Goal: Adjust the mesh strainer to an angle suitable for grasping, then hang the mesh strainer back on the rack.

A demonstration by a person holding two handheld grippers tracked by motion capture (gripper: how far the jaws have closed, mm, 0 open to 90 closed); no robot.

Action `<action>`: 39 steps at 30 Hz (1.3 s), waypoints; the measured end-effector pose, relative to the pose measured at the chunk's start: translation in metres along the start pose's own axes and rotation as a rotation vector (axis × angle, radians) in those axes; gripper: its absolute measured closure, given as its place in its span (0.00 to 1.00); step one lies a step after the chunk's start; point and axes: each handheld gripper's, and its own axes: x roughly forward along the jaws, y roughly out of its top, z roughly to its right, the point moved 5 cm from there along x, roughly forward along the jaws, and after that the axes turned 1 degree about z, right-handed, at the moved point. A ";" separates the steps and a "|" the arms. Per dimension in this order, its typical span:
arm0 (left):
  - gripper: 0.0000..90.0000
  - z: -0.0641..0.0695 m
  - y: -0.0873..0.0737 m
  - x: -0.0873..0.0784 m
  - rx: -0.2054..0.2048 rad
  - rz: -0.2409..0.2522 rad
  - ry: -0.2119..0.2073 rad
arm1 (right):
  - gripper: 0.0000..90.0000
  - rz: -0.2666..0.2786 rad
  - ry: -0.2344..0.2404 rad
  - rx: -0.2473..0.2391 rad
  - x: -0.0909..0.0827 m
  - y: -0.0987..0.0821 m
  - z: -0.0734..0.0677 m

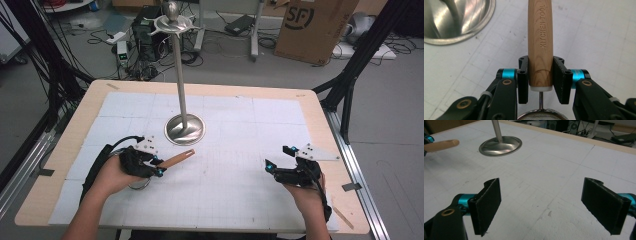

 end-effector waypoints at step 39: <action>0.76 -0.014 0.038 -0.055 -0.030 0.451 0.029 | 0.17 0.001 0.010 0.000 0.002 0.002 -0.001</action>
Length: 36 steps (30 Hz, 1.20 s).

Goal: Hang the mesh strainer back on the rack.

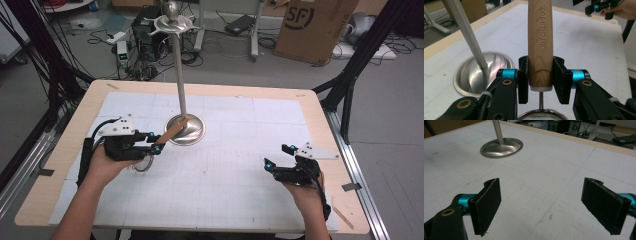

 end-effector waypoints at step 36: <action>0.76 -0.024 0.085 -0.052 0.057 0.128 0.031 | 0.17 0.002 0.012 -0.025 0.001 0.002 -0.011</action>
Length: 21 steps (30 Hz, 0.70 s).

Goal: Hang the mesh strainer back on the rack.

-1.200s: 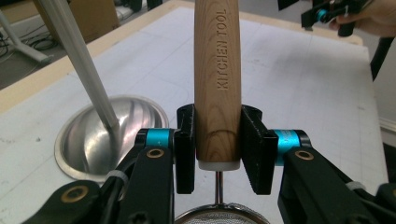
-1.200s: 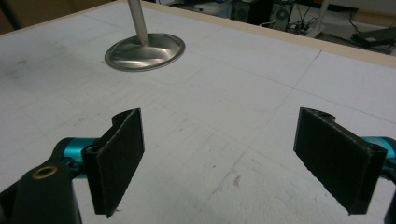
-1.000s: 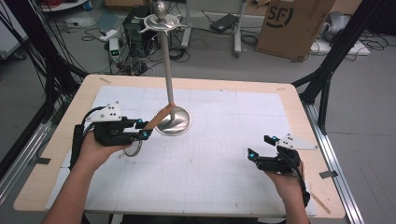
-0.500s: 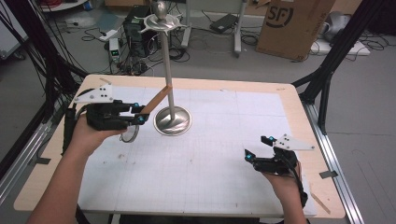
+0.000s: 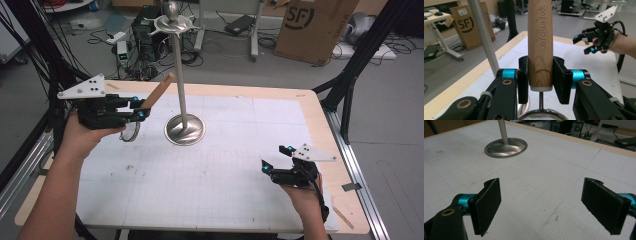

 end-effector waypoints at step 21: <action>0.76 -0.030 0.046 -0.024 0.035 0.016 0.088 | 0.17 -0.009 -0.004 -0.004 0.000 0.000 -0.002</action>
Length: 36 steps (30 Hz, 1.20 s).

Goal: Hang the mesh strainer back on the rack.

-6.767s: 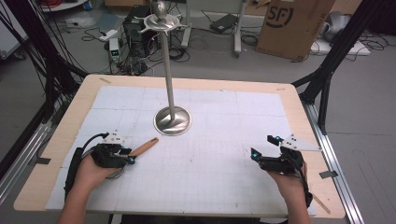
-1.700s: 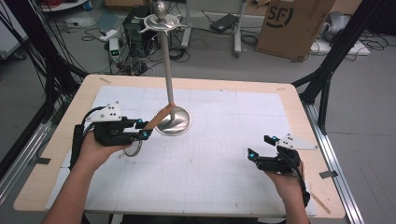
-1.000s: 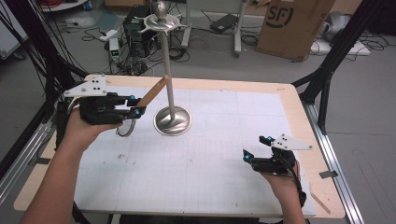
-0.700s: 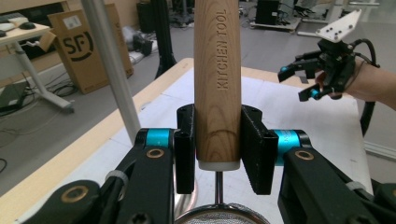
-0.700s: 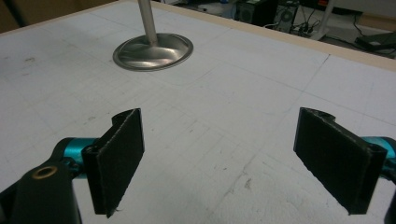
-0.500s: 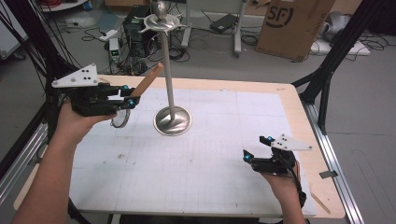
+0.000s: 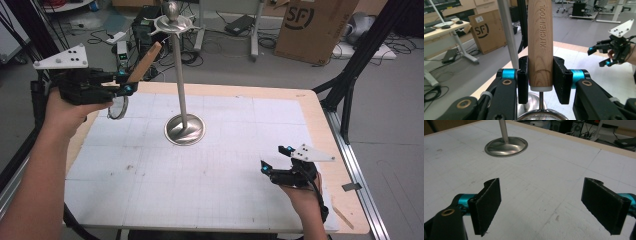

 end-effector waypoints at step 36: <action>0.76 -0.026 0.010 0.017 -0.026 -0.047 0.088 | 0.17 0.003 -0.001 0.005 -0.002 -0.001 0.002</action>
